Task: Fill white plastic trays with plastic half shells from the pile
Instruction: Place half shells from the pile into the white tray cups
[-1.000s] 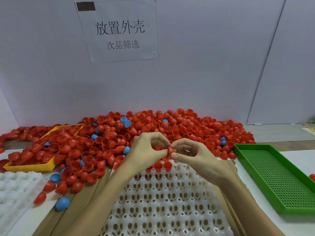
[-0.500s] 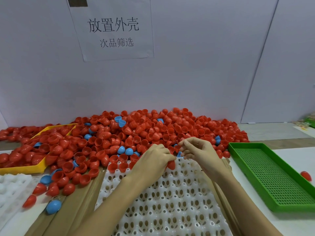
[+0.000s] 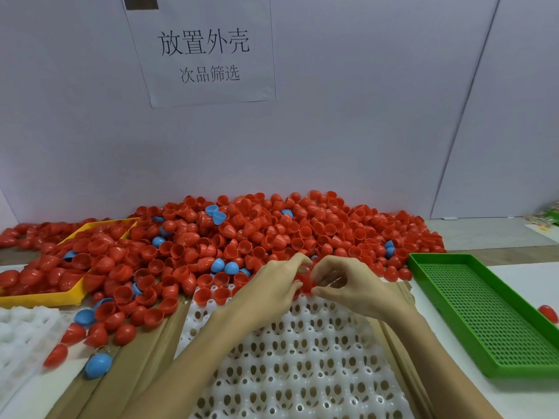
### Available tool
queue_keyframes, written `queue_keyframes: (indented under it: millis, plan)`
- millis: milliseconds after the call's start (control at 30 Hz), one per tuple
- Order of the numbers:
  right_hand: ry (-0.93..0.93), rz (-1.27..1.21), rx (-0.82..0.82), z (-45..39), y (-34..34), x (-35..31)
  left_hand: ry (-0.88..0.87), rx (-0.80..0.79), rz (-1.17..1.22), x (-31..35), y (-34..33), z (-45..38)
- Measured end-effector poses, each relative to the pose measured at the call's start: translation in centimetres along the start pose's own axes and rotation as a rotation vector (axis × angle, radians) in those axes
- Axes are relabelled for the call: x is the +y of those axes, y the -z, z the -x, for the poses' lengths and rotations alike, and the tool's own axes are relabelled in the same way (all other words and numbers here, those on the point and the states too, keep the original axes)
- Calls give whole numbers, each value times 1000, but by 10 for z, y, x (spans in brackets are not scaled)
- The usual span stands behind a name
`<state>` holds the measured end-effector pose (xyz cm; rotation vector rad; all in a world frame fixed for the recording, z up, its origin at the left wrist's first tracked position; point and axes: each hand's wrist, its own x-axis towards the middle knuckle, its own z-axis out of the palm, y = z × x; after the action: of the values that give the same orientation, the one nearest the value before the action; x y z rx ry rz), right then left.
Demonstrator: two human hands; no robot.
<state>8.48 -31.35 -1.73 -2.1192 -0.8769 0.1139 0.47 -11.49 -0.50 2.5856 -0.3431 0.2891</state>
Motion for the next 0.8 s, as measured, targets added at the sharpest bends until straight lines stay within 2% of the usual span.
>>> queue_keyframes:
  millis: [100, 200, 300, 433, 533, 667, 800]
  plan:
    - [10, 133, 0, 0, -1, 0, 11, -24, 0, -1, 9, 2]
    - [-1, 234, 8, 1, 0, -2, 5, -117, -34, -1, 17, 5]
    - [-5, 212, 38, 1, 1, -5, 1, -214, -99, 4, 23, 8]
    - [-15, 185, 178, 1, 4, -5, 27, -285, -140, 10, 39, 14]
    - [16, 198, 131, 1, 4, -2, 65, -321, -203, 2, 58, 22]
    - [12, 139, 36, 0, -3, 0, 151, -223, -241, -18, 59, 43]
    - [-8, 160, 13, -1, -6, 6, 201, -287, -226, -35, 33, 72]
